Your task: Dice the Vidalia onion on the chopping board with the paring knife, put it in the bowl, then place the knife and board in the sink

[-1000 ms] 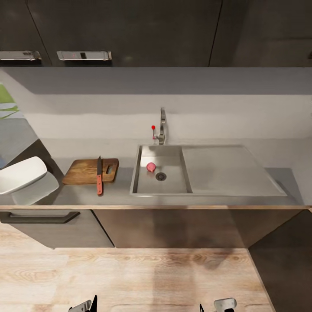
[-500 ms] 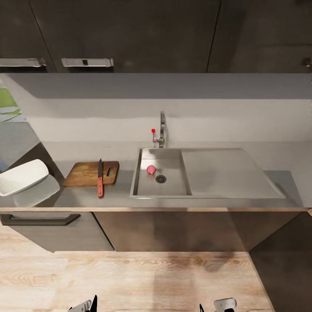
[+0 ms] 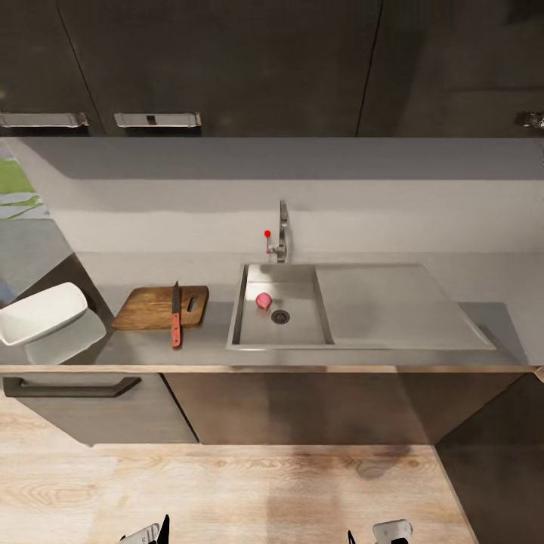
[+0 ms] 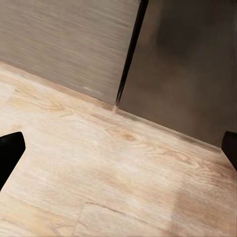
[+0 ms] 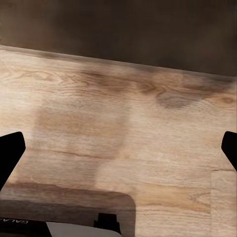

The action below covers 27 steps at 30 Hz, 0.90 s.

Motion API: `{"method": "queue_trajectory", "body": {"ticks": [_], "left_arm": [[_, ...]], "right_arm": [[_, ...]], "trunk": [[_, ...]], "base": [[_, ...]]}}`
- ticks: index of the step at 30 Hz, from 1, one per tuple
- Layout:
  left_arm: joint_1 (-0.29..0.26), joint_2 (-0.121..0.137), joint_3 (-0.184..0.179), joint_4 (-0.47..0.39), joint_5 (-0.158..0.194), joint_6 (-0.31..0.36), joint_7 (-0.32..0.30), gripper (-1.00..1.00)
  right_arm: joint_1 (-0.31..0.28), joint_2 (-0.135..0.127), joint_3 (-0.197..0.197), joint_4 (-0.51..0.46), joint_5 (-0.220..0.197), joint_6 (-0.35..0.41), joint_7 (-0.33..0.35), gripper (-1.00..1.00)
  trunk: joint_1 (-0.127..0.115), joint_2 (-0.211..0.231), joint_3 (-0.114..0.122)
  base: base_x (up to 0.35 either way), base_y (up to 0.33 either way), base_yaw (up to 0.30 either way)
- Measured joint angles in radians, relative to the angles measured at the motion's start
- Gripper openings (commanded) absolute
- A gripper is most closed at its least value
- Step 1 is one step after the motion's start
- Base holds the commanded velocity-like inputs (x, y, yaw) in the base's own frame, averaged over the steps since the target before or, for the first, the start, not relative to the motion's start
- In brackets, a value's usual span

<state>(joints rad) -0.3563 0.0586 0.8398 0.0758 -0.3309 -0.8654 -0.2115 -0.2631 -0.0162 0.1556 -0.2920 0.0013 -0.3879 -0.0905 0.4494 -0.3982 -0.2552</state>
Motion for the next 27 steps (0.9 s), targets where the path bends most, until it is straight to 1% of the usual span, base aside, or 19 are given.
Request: {"method": "queue_trajectory", "body": {"ticks": [27], "left_arm": [[-0.001,0.0,0.0,0.0,0.0,0.0,0.001,1.0]], "right_arm": [[0.0,0.0,0.0,0.001,0.0,0.0,0.0,1.0]], "trunk": [[0.0,0.0,0.044]], "base": [[0.0,0.0,0.0]]}}
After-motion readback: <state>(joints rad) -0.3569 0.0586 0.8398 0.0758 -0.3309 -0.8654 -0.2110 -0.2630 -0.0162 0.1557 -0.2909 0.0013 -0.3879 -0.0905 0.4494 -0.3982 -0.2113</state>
